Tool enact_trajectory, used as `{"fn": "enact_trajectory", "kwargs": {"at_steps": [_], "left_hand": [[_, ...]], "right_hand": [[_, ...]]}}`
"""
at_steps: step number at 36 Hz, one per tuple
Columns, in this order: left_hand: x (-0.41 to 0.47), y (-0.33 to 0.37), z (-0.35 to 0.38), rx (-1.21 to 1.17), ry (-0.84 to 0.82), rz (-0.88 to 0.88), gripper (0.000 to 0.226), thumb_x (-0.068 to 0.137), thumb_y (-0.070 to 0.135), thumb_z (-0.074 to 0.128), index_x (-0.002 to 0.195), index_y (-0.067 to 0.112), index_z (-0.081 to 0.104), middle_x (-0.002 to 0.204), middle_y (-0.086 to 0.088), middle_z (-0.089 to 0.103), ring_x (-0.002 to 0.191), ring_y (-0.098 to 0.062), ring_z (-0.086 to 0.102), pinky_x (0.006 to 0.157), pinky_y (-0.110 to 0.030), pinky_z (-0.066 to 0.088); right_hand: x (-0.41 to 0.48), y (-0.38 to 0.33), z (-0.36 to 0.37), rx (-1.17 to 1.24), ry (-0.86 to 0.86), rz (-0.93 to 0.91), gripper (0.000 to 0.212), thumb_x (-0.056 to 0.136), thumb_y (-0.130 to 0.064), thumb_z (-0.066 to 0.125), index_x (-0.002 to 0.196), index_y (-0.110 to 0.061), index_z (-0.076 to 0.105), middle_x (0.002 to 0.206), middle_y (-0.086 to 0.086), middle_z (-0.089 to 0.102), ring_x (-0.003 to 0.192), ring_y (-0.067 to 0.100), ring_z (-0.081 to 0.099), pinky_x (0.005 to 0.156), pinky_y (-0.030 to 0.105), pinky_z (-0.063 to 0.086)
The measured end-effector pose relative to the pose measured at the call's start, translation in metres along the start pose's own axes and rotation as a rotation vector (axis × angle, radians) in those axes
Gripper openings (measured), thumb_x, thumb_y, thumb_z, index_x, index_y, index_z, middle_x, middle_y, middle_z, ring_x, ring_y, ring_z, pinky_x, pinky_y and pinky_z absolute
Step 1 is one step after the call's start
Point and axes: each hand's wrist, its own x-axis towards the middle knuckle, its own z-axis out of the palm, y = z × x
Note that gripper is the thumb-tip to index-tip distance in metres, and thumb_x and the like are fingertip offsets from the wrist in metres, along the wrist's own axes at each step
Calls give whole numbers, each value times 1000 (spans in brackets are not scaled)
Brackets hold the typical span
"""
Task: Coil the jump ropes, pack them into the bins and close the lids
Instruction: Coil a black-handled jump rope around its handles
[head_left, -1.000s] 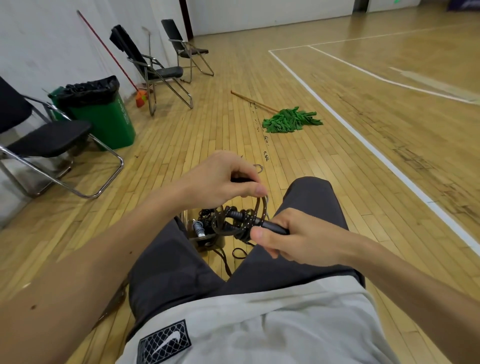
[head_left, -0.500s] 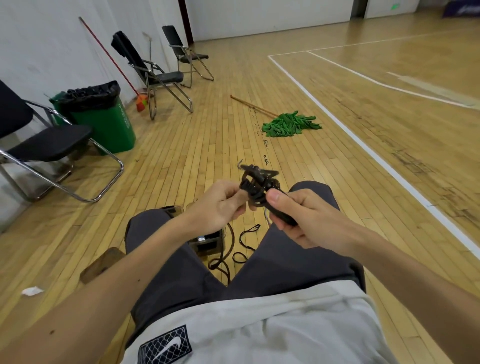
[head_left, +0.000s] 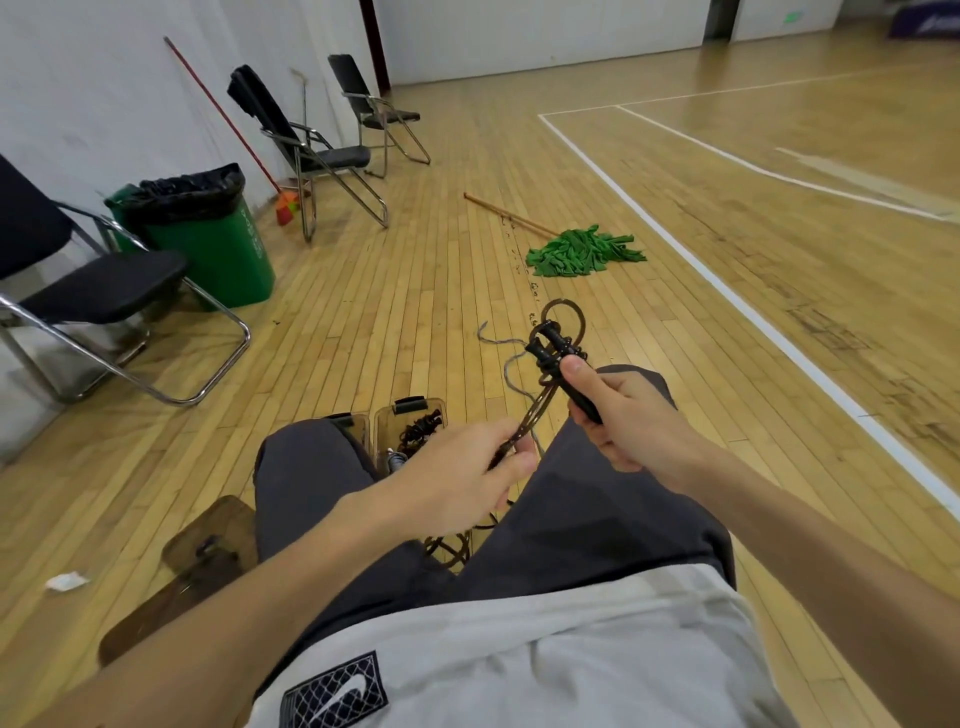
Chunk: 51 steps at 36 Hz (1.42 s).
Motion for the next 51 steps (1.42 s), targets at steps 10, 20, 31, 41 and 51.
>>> {"fn": "enact_trajectory", "kwargs": {"at_steps": [10,20,31,41,51], "left_hand": [[-8,17,-22,640,9,155,32,107,41,32,105,18,54,85,6,56,79,-15,57,73,-30,48],[2,37,-82,449,-56,423,31,99,39,53,99,17,75,79,4,67,70,-13,60,68,-27,45],[15,27,-99,-77,-123,394,18,86,39,69,91,23,78,77,-7,70,66,-46,54,57,-61,43],[26,19,-75,-300,-226,300,10,82,20,71,87,13,76,72,4,71,68,-5,62,64,-16,47],[37,-2,-59,-651,-329,367,28,83,44,73,86,16,77,63,1,59,55,-7,51,52,-17,41]], "right_hand": [[3,10,10,-428,51,-62,56,101,-59,38,68,-15,52,48,-9,43,38,4,37,49,21,31],[-25,-16,11,-727,-169,-82,60,99,-65,30,75,-13,49,62,0,41,52,15,37,56,35,33],[-53,-47,4,-671,-387,-125,55,99,-61,29,78,-17,54,55,-10,45,50,6,41,56,19,38],[-60,-48,7,-682,-489,-160,57,100,-60,28,83,-13,57,61,-7,47,52,6,43,58,17,41],[-61,-52,2,-378,-595,-204,58,93,-60,31,78,-7,51,56,1,39,44,10,33,45,15,31]]}}
